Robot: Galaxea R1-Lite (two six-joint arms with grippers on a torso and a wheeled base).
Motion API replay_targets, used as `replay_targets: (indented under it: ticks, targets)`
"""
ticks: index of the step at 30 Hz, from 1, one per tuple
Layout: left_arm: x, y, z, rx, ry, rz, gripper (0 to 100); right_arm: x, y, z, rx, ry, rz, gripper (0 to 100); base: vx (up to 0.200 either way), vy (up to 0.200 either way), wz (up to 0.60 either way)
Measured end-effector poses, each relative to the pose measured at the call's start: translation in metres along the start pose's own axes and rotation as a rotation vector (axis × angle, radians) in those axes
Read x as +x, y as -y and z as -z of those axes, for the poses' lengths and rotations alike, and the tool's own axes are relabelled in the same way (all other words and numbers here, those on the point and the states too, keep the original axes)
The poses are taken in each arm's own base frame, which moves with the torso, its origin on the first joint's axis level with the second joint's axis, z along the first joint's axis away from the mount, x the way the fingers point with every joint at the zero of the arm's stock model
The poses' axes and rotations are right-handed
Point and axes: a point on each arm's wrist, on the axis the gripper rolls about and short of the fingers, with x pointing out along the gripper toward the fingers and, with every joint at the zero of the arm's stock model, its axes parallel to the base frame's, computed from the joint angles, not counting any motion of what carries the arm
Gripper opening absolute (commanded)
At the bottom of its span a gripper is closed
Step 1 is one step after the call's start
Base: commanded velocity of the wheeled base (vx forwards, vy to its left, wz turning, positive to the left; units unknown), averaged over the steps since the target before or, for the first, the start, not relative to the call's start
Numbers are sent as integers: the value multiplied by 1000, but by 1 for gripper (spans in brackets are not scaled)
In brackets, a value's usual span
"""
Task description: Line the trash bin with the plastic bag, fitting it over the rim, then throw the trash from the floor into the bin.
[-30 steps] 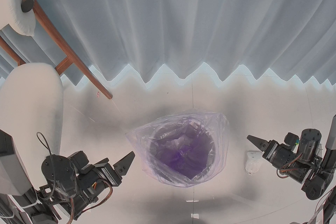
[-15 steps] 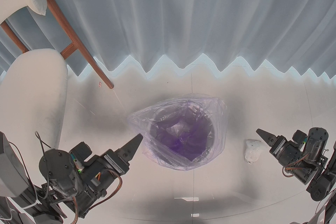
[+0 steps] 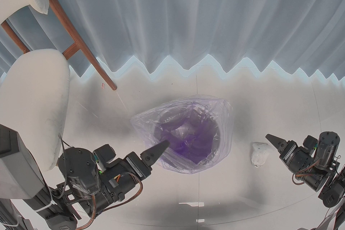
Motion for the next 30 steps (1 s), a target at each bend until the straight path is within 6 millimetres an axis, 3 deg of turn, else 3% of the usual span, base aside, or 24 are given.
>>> replay_targets:
  ticks: [6, 12, 16, 24, 30]
  targets:
    - [0, -29, -2, 66, -174, -24, 100, -8, -5, 3, 10, -14, 0, 100, 0, 0, 0]
    - [9, -69, -7, 248, -208, -122, 100, -15, -11, 5, 7, -21, -24, 100, 0, 0, 0]
    - [16, -84, -9, 261, -209, -149, 100, -17, -13, 5, 7, -23, -33, 100, 0, 0, 0]
    - [37, -91, -9, 244, -194, -142, 100, -19, -15, 5, 8, -21, -42, 100, 0, 0, 0]
    - [53, -85, -14, 169, -145, -96, 100, -19, -15, 5, 19, -21, -43, 100, 0, 0, 0]
